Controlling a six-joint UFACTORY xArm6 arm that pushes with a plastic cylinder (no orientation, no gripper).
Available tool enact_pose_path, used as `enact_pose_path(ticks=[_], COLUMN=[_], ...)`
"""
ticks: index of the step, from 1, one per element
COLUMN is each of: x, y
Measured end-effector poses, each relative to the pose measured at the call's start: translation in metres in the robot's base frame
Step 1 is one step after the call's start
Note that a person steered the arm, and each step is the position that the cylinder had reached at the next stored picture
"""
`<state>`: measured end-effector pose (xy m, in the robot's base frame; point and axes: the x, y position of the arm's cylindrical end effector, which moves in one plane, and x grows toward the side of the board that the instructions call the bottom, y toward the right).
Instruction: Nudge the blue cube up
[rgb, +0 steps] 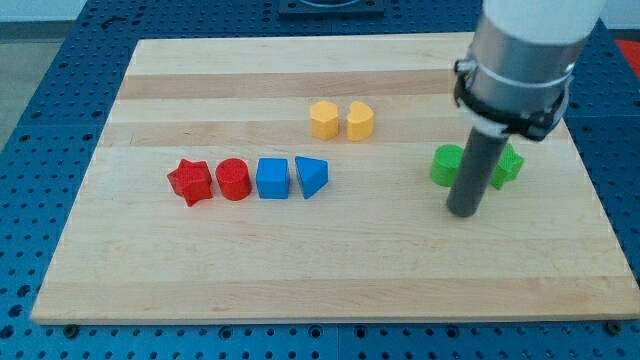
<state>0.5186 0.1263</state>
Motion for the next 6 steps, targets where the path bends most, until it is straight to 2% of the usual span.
enact_pose_path(ticks=[3, 4, 6], x=[0.011, 0.003, -0.032], y=[-0.179, -0.213, -0.213])
